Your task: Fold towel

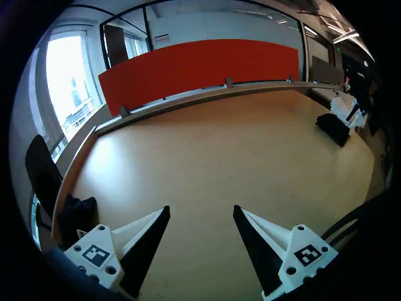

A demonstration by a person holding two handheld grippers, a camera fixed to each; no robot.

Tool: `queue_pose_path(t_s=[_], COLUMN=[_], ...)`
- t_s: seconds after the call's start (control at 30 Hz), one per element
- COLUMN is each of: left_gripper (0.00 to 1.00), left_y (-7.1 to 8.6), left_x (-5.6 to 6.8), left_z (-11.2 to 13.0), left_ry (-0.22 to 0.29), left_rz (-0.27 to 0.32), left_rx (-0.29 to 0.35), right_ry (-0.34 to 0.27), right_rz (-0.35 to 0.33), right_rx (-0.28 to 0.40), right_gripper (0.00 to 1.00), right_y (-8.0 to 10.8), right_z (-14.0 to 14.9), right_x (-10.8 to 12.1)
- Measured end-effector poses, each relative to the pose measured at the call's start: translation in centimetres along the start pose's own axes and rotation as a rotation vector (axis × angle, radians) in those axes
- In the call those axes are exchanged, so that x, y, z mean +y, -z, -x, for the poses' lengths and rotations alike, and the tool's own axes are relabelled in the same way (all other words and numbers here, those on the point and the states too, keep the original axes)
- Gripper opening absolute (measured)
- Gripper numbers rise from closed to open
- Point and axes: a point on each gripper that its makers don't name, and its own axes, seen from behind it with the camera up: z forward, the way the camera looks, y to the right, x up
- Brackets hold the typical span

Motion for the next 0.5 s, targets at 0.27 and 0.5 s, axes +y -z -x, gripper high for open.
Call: queue_pose_path(t_s=[0.27,0.5], left_gripper=[0.93,0.93], left_y=[0.1,0.1], left_x=[-0.2,-0.4], left_z=[-0.2,-0.1], left_ry=[0.005,0.015], left_rz=[-0.006,-0.013], left_rx=[0.003,0.002], right_ry=[-0.005,-0.051], right_rz=[0.015,0.019], right_rx=[0.036,0.05], right_gripper=[0.92,0.92], right_y=[-0.1,-0.3], right_z=[-2.5,-3.8], right_x=[0.7,0.8])
